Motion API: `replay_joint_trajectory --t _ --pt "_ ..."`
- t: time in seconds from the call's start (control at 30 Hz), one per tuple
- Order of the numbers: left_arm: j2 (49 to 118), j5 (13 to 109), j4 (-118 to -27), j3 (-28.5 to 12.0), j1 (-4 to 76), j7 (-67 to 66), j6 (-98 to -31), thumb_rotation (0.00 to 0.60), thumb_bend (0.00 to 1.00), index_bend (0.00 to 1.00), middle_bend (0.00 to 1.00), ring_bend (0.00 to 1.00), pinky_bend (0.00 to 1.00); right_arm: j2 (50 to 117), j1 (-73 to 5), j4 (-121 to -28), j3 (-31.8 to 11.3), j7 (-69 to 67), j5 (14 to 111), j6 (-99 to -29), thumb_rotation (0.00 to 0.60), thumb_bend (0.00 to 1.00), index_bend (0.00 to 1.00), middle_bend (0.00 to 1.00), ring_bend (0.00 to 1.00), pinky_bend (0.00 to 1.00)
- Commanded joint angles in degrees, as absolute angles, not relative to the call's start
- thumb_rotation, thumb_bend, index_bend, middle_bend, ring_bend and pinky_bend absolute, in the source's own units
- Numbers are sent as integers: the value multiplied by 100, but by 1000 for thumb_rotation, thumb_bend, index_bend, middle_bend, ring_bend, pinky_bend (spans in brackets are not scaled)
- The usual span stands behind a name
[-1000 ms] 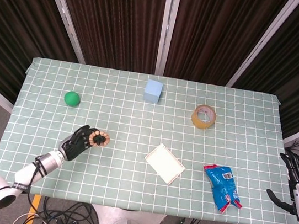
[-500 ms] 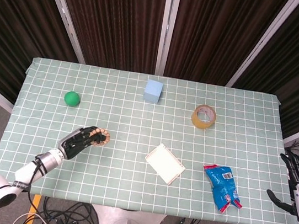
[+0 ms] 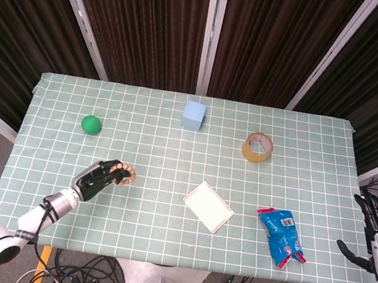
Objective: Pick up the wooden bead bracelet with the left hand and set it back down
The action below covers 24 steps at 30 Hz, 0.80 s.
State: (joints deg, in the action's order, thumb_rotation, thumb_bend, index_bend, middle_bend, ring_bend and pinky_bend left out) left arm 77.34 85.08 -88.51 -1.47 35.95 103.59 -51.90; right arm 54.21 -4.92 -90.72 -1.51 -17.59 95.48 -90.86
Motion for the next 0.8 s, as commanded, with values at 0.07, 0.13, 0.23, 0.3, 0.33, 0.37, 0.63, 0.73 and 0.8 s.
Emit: replay_joint_trajectory --t 0.07,0.13,0.23,0.3,0.33,0.37,0.63,0.73,0.8 --pt "7721 8547 -8865 -144 3564 10342 -5221 457 482 604 693 322 163 5417 -494 -9092 -147 -1737 9563 -9088 600 101 0 0 0 0" --pt "7717 8598 -8877 -133 3547 10381 -5250 430 482 618 709 340 164 5413 -493 -9107 -146 -1722 9573 -9095 600 101 0 0 0 0" --pt "7725 8707 -8840 -108 3517 10334 -5347 313 498 616 702 346 164 5402 -487 -9131 -147 -1696 9572 -9102 600 101 0 0 0 0" --pt "7736 8768 -8819 -90 3502 10271 -5408 227 506 603 680 346 164 5394 -486 -9152 -145 -1679 9576 -9102 600 101 0 0 0 0" --pt "7738 8787 -8812 -84 3502 10252 -5421 214 508 596 670 346 164 5390 -486 -9162 -145 -1667 9580 -9102 600 101 0 0 0 0" --pt "7741 8814 -8796 -74 3503 10221 -5434 204 511 589 662 346 164 5386 -486 -9171 -144 -1656 9584 -9103 600 101 0 0 0 0" --pt "7838 8733 -8726 -61 3458 9589 -5496 181 515 600 694 369 165 5358 -469 -9244 -135 -1566 9610 -9125 600 101 0 0 0 0" --pt "7873 8594 -8751 -91 3433 9368 -5462 235 516 625 721 401 166 5353 -470 -9261 -132 -1546 9608 -9113 600 101 0 0 0 0" --pt "7895 8501 -8769 -115 3411 9247 -5447 270 515 646 739 422 167 5352 -471 -9270 -132 -1536 9608 -9108 600 101 0 0 0 0"
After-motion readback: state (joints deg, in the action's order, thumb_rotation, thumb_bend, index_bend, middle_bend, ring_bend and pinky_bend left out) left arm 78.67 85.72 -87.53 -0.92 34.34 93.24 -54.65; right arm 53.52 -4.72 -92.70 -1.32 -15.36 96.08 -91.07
